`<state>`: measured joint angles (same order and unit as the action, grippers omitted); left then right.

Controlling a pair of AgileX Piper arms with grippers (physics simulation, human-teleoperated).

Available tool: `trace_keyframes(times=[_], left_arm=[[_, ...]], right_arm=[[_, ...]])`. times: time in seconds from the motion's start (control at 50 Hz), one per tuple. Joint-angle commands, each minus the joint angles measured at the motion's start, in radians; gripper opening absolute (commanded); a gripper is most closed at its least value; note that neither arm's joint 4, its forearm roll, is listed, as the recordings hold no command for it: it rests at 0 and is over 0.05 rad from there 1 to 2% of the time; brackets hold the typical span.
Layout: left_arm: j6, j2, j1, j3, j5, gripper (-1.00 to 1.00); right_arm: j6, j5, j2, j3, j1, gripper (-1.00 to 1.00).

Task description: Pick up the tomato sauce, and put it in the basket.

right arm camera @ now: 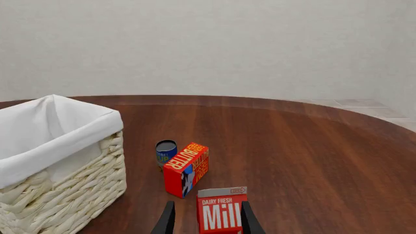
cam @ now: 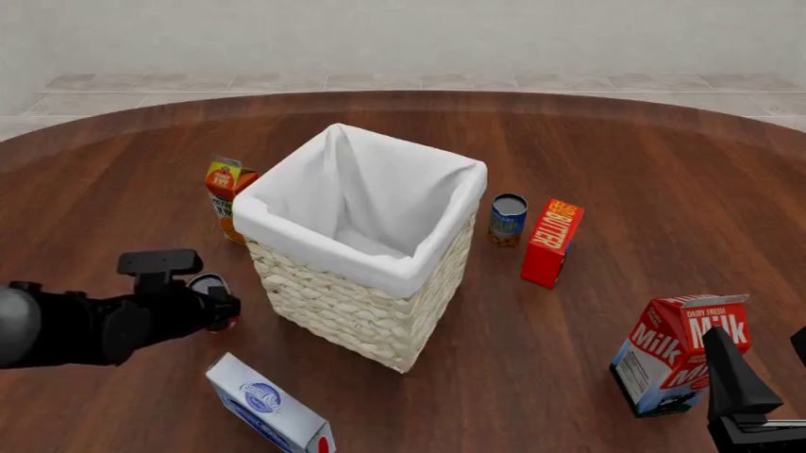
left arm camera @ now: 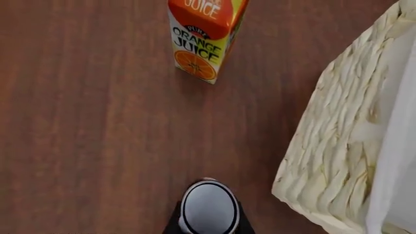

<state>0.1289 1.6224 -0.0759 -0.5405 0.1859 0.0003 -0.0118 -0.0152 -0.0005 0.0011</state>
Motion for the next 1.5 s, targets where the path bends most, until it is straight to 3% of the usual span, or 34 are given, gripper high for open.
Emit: trace_keyframes(times=[0.02,0.3,1.04,1.5], left_arm=[[-0.022,-0.027,0.011,0.002,-0.010,-1.00],[-0.028,-0.150,-0.007,0.016,-0.059,-1.00],[-0.027,-0.670,-0.003,-0.001,-0.457,-1.00],[-0.013,-0.891,-0.046,-0.122,-0.706,-1.00]], right_arm=[[0.000,0.000,0.000,0.000,0.000,1.00],[0.000,0.000,0.000,0.000,0.000,1.00],[0.000,0.000,0.000,0.000,0.000,1.00],[0.000,0.000,0.000,0.000,0.000,1.00]])
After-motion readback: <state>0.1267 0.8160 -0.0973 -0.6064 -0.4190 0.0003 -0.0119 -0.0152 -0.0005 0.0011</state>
